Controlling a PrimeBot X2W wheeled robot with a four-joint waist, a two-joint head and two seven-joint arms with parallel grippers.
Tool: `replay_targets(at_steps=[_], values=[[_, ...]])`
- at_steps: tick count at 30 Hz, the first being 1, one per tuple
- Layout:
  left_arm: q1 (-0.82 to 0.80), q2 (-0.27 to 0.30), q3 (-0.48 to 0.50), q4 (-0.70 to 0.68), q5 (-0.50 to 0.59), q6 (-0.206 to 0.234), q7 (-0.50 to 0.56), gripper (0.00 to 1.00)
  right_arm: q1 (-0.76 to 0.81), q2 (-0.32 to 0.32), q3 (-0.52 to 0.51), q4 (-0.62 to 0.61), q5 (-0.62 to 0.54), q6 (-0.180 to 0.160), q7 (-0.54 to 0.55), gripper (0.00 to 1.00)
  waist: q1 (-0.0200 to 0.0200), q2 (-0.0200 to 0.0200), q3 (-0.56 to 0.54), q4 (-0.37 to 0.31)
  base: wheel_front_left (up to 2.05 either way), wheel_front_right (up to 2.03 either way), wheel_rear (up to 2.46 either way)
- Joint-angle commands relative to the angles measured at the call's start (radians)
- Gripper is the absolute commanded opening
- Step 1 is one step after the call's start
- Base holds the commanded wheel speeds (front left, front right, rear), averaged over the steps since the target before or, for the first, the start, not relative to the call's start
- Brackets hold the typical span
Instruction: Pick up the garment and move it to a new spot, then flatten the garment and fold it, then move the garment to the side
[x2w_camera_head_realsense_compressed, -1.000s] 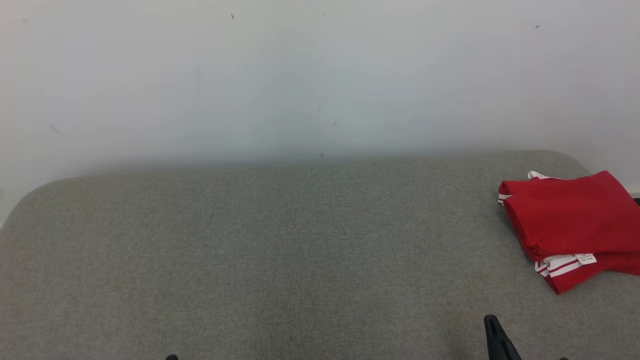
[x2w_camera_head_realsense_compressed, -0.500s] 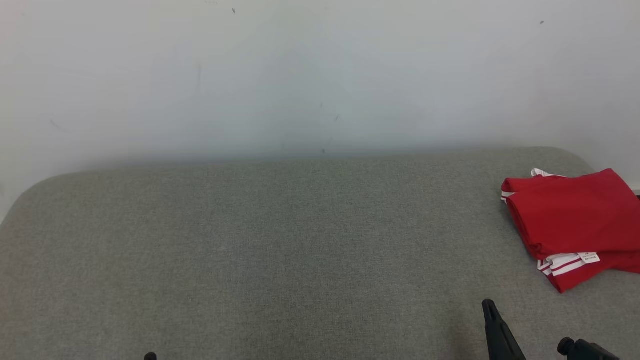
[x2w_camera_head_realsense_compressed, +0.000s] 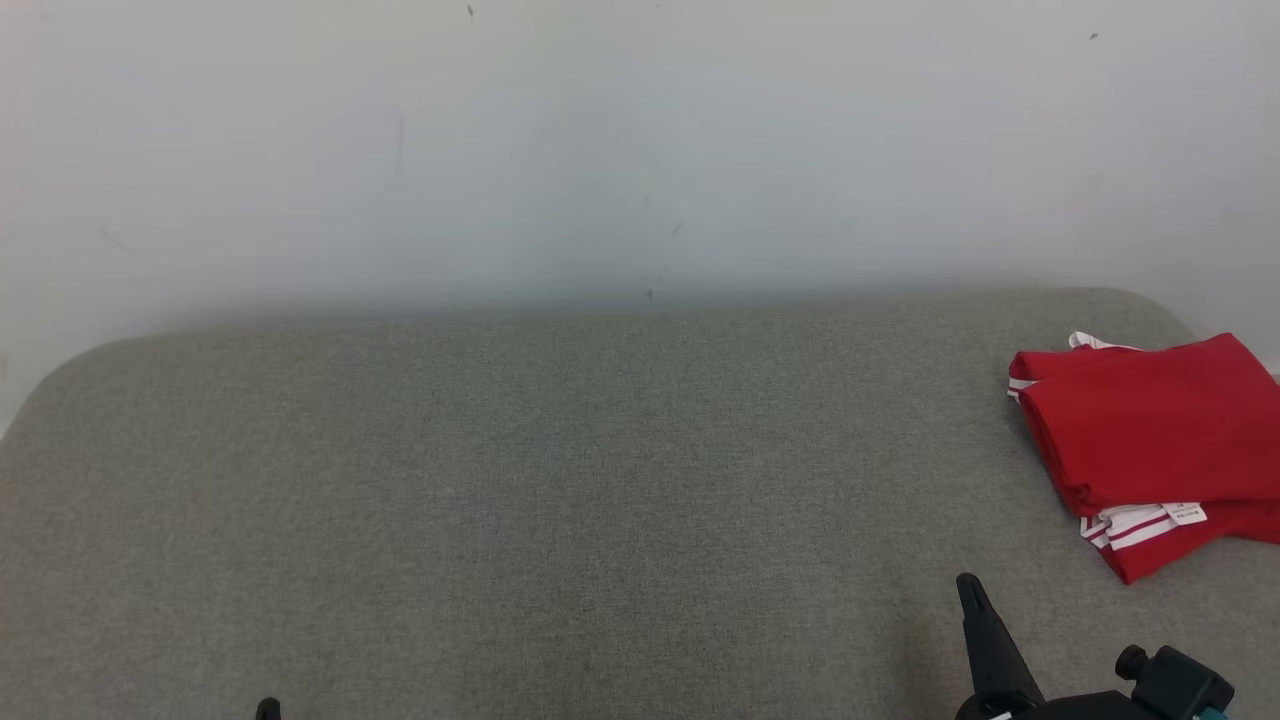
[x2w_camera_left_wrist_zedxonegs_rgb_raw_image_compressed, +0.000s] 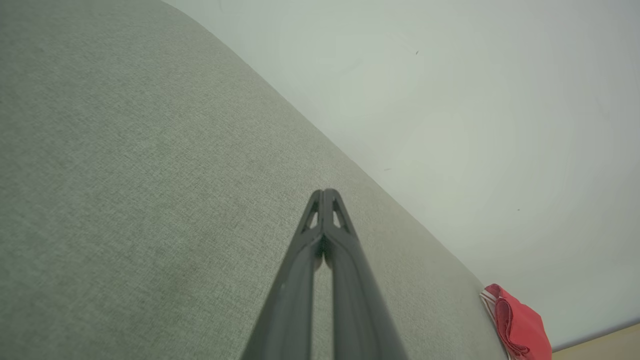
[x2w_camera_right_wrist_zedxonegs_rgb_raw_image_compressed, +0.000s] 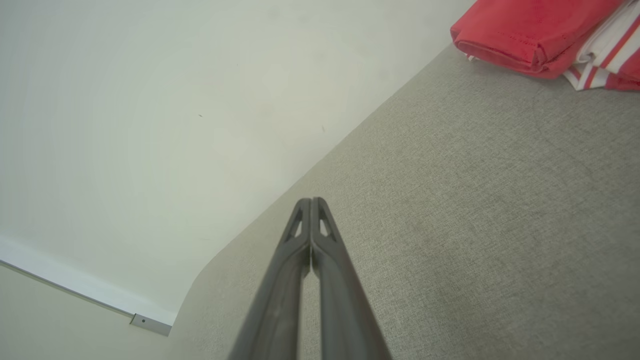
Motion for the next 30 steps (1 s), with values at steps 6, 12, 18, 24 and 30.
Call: replay_targets(at_steps=[6, 12, 18, 24, 30], values=[[-0.028, 0.011, 0.02, -0.018, -0.105, -0.009, 0.015, 0.0, -0.051, 0.003, -0.004, 0.012, 0.095, -0.001, 0.026, 0.0, -0.0001, -0.0001, 0.005, 0.002, 0.0, 0.0, 0.0], [-0.034, 0.014, 0.034, -0.019, -0.183, -0.014, 0.027, 0.0, -0.076, 0.004, -0.006, 0.03, 0.166, -0.001, 0.047, 0.0, -0.0001, -0.0001, 0.011, 0.004, 0.0, 0.0, 0.0], [-0.04, 0.016, 0.047, -0.021, -0.255, -0.017, 0.039, 0.0, -0.1, 0.006, -0.008, 0.047, 0.233, -0.001, 0.067, 0.0, -0.0001, -0.0001, 0.016, 0.006, 0.0, 0.0, 0.0], [-0.045, 0.018, 0.059, -0.023, -0.323, -0.02, 0.051, 0.0, -0.122, 0.008, -0.01, 0.064, 0.297, -0.001, 0.085, 0.0, -0.0001, -0.0001, 0.021, 0.008, 0.0, 0.0, 0.0], [-0.049, 0.02, 0.071, -0.024, -0.389, -0.023, 0.063, 0.0, -0.143, 0.01, -0.012, 0.079, 0.356, -0.001, 0.103, 0.0, -0.0001, -0.0001, 0.026, 0.01, 0.0, 0.0, 0.0]])
